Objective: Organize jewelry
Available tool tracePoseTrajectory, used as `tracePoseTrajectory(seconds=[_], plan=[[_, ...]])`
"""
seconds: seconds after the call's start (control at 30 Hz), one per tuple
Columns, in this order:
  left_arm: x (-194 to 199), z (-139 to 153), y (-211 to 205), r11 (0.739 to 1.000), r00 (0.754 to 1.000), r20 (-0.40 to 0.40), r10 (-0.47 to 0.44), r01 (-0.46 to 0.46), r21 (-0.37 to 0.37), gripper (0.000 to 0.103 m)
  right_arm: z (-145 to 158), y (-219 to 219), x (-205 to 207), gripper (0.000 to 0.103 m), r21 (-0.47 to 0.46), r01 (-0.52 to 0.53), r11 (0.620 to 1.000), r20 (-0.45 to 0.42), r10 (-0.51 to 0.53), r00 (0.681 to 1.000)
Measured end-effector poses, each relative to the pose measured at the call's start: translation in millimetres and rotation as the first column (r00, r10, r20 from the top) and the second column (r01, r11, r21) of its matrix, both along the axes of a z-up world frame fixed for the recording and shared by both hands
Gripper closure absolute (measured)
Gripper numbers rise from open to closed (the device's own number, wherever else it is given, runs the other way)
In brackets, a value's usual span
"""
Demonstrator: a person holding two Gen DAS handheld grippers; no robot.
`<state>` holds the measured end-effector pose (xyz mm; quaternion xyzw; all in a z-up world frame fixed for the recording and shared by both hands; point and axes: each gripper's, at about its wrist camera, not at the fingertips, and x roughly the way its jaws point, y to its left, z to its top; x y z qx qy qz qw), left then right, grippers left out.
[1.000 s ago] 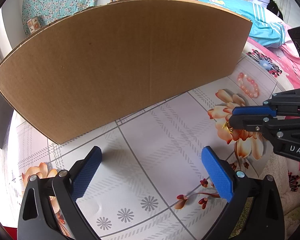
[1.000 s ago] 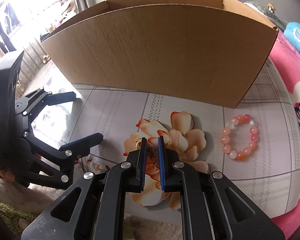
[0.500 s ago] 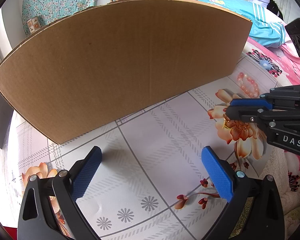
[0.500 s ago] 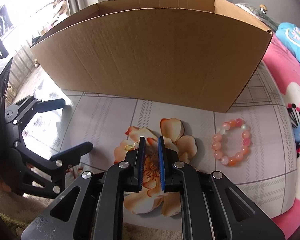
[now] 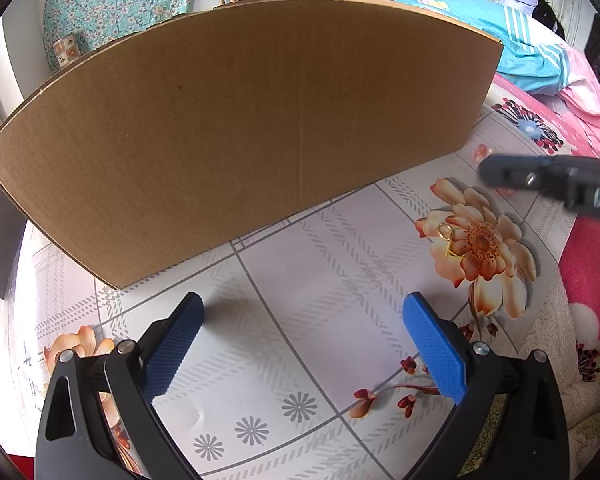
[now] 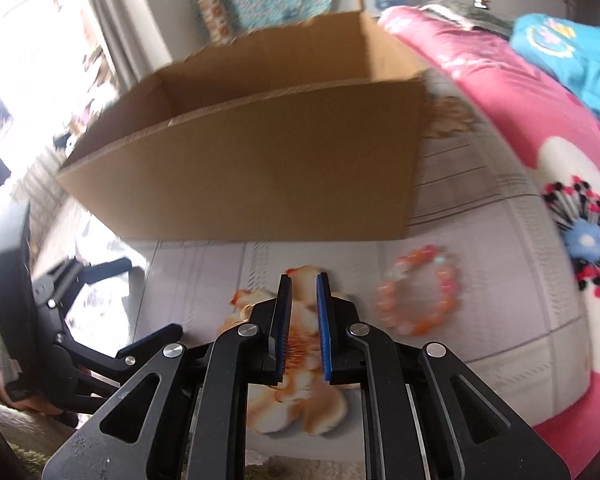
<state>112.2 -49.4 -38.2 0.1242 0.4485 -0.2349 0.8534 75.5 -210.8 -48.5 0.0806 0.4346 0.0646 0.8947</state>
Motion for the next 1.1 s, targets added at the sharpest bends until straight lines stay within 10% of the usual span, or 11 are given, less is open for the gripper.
tracePoseTrajectory(seconds=[0.37, 0.8, 1.1], plan=[[-8, 16, 2, 0.996, 0.998, 0.037, -0.046, 0.048, -0.07, 0.006, -1, -40, -11, 0.077, 0.036, 0.111, 0.993, 0.0, -0.111, 0.994], [-6, 25, -53, 0.961, 0.972, 0.037, -0.232, 0.235, -0.146, 0.063, -1, -43, -18, 0.077, 0.065, 0.1, 0.993, 0.028, -0.102, 0.994], [-3, 12, -78, 0.957, 0.962, -0.008, -0.272, 0.269, -0.111, 0.078, -8, -52, -16, 0.077, 0.088, 0.107, 0.99, 0.016, -0.109, 0.994]])
